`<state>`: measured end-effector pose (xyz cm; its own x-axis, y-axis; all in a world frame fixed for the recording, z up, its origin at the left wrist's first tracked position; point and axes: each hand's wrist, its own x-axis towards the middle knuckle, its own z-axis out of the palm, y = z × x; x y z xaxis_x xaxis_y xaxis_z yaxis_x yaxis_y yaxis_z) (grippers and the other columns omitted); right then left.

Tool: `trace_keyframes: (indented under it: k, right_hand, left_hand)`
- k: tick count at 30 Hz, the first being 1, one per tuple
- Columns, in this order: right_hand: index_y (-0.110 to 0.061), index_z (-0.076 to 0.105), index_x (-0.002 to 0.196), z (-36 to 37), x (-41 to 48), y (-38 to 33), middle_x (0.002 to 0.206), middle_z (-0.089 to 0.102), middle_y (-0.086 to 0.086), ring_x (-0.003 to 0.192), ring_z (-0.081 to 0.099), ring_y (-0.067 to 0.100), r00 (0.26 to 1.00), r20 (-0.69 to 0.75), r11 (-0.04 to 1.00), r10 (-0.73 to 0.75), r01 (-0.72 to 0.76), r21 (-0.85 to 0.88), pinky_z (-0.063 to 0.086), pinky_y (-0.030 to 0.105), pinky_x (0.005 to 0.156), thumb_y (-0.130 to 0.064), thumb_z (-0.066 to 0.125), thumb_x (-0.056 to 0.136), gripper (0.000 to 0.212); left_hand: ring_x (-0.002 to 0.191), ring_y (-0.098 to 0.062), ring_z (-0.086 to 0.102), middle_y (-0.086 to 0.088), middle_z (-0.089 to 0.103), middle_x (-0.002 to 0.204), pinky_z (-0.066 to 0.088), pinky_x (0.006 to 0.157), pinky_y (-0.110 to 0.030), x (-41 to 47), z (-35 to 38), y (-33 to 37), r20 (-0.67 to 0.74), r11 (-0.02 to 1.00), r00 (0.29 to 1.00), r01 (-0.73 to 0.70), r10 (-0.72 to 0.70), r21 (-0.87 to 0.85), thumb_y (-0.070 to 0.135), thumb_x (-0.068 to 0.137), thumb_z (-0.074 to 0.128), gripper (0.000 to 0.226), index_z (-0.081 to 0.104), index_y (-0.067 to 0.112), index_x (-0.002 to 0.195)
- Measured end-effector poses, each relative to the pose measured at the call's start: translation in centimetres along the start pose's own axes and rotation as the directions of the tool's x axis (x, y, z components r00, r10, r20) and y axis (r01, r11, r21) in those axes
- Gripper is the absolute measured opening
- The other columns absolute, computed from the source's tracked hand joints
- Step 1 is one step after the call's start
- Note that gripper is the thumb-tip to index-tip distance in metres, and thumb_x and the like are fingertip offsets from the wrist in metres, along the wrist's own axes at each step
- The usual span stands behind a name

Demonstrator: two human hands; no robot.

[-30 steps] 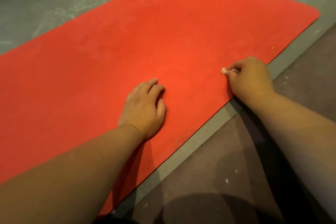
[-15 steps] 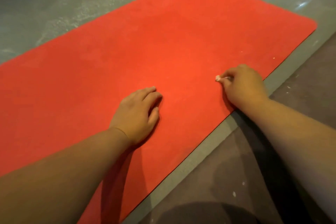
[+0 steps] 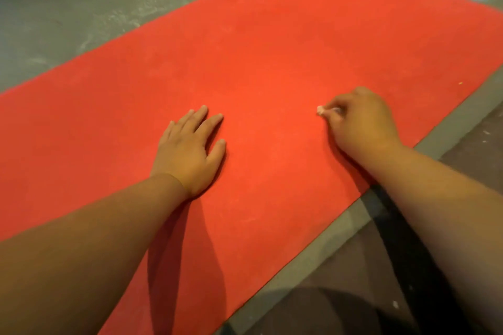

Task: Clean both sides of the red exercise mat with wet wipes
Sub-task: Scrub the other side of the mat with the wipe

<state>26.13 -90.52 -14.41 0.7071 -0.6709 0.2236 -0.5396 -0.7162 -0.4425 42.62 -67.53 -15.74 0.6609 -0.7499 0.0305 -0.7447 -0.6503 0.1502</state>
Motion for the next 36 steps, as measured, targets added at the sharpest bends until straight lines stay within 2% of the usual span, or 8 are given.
trace_keyframes:
  k: [4, 7, 11, 17, 21, 25, 32, 36]
  right_hand:
    - [-0.008, 0.071, 0.091, 1.2, -1.3, -2.7, 0.093, 0.06, 0.015, 0.092, 0.055, 0.034, 0.992, -0.02, 0.992, 0.121, -0.122, -0.033, 0.036, 0.036, 0.076, -0.016, 0.056, 0.088, 0.017]
    - [-0.015, 0.07, 0.088, 2.3, -6.9, -8.7, 0.088, 0.06, 0.006, 0.089, 0.057, 0.027, 0.954, 0.155, 0.958, -0.255, 0.227, 0.175, 0.043, 0.033, 0.08, -0.024, 0.046, 0.088, 0.026]
    - [-0.02, 0.072, 0.091, 2.3, -7.6, -10.3, 0.086, 0.062, 0.001, 0.087, 0.056, 0.022, 0.695, 0.335, 0.771, -0.636, 0.556, 0.31, 0.046, 0.032, 0.078, -0.034, 0.047, 0.09, 0.028]
    - [-0.009, 0.067, 0.094, 2.0, 2.9, -3.8, 0.1, 0.066, 0.017, 0.097, 0.057, 0.035, 0.997, 0.032, 0.994, 0.069, -0.066, -0.087, 0.041, 0.037, 0.077, -0.022, 0.055, 0.09, 0.018]
    - [-0.01, 0.063, 0.092, 4.8, -0.3, -10.5, 0.096, 0.064, 0.014, 0.094, 0.057, 0.033, 0.971, 0.098, 0.976, -0.217, 0.215, 0.027, 0.041, 0.038, 0.08, -0.019, 0.054, 0.089, 0.013]
    - [-0.014, 0.063, 0.087, 5.9, -2.8, -14.8, 0.089, 0.064, 0.008, 0.09, 0.058, 0.028, 0.781, 0.254, 0.821, -0.57, 0.533, 0.204, 0.044, 0.035, 0.079, -0.019, 0.057, 0.086, 0.008]
    - [-0.006, 0.065, 0.094, 6.3, 7.5, -8.9, 0.103, 0.065, 0.02, 0.097, 0.057, 0.036, 0.999, 0.042, 0.996, -0.029, 0.032, -0.084, 0.04, 0.038, 0.078, -0.021, 0.054, 0.091, 0.019]
    - [-0.007, 0.065, 0.094, 8.0, 3.7, -14.0, 0.099, 0.065, 0.017, 0.096, 0.058, 0.035, 0.962, 0.124, 0.97, -0.244, 0.244, 0.019, 0.042, 0.039, 0.083, -0.017, 0.052, 0.088, 0.017]
  left_hand:
    - [0.145, -0.02, 0.022, -0.001, 0.028, 0.157, 0.009, 0.119, -0.039, 0.0, -0.3, 0.2, -0.01, 0.995, 1.0, 0.008, -0.009, -0.095, 0.052, 0.082, 0.025, 0.07, 0.039, 0.026, 0.145]
    - [0.145, -0.022, 0.023, -0.007, 0.03, 0.155, 0.009, 0.118, -0.034, -0.1, -0.7, -0.3, -0.024, 0.985, 1.0, 0.013, -0.018, -0.174, 0.042, 0.083, 0.036, 0.065, 0.043, 0.019, 0.143]
    - [0.142, -0.029, 0.029, -0.01, 0.036, 0.152, 0.018, 0.116, -0.04, 1.0, -1.3, -2.6, 0.009, 0.996, 0.996, -0.089, 0.089, -0.022, 0.054, 0.084, 0.026, 0.07, 0.045, 0.019, 0.142]
    - [0.146, -0.026, 0.017, -0.003, 0.024, 0.158, 0.008, 0.117, -0.05, 2.0, -1.5, -7.0, 0.003, 0.974, 0.975, 0.221, -0.221, 0.052, 0.061, 0.086, 0.03, 0.066, 0.033, 0.035, 0.147]
    - [0.146, -0.024, 0.018, 0.0, 0.026, 0.157, 0.009, 0.118, -0.048, 2.2, -1.5, -7.0, -0.021, 0.974, 0.974, 0.224, -0.225, -0.012, 0.058, 0.081, 0.028, 0.071, 0.036, 0.032, 0.146]
    - [0.146, -0.022, 0.019, 0.001, 0.027, 0.157, 0.009, 0.118, -0.046, 2.2, -1.3, -7.4, -0.05, 0.972, 0.971, 0.234, -0.235, -0.034, 0.052, 0.086, 0.031, 0.064, 0.038, 0.029, 0.145]
    - [0.148, -0.023, 0.008, -0.006, 0.015, 0.16, 0.005, 0.119, -0.043, 2.6, -0.9, -7.8, -0.036, 0.969, 0.968, 0.248, -0.248, 0.015, 0.049, 0.094, 0.036, 0.061, 0.026, 0.03, 0.15]
    - [0.141, -0.028, 0.027, -0.012, 0.033, 0.152, 0.016, 0.117, -0.043, 3.4, -1.3, -8.1, -0.077, 0.962, 0.959, 0.272, -0.274, -0.032, 0.046, 0.092, 0.038, 0.067, 0.025, 0.018, 0.151]
